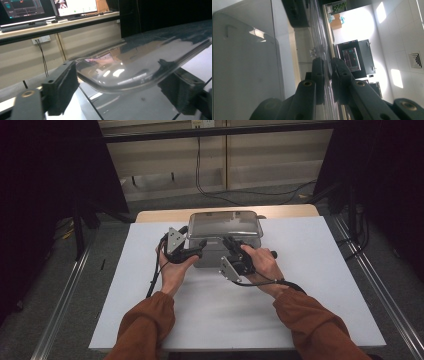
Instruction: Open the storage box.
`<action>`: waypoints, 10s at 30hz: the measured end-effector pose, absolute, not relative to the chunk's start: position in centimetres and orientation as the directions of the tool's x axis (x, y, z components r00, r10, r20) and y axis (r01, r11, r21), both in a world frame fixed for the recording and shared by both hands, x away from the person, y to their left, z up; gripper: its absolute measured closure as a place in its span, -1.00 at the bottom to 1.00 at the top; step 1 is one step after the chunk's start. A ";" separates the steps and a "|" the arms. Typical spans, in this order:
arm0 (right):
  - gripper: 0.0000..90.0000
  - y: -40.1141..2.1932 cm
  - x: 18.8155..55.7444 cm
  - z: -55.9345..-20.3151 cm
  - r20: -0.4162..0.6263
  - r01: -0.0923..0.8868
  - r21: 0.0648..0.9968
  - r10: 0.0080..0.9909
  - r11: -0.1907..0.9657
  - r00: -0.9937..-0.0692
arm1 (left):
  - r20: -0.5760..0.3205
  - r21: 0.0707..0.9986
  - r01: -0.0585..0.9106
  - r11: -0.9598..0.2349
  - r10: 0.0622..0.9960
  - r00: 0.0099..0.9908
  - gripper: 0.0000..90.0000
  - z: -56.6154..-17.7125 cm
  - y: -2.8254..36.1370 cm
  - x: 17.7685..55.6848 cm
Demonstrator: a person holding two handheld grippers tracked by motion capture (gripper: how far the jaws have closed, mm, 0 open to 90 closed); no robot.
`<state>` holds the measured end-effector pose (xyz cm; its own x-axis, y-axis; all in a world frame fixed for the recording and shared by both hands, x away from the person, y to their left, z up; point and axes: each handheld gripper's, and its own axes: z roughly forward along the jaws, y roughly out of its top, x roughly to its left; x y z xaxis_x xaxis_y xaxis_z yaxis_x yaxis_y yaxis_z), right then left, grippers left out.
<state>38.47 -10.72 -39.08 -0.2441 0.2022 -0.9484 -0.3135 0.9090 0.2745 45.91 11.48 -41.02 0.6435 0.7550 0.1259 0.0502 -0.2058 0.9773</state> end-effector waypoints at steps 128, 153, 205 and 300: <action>0.11 -21.9 45.4 -36.2 -0.176 0.049 0.969 0.820 0.241 -0.545 | 0.138 0.982 0.012 -0.190 0.754 0.642 -0.10 -38.0 12.2 49.3; 0.15 -22.4 47.3 -35.9 -0.161 0.041 0.975 0.823 0.218 -0.545 | 0.134 0.980 0.028 -0.198 0.757 0.639 0.23 -37.7 11.9 51.5; 0.51 -23.5 51.4 -36.9 -0.119 0.085 0.978 0.844 0.190 -0.523 | 0.129 0.984 0.019 -0.179 0.775 0.619 0.30 -37.8 12.4 54.2; 0.63 -23.8 57.2 -40.2 -0.039 0.207 0.964 0.861 0.167 -0.507 | -0.034 0.963 0.231 -0.141 0.785 0.619 0.54 -40.0 11.5 60.1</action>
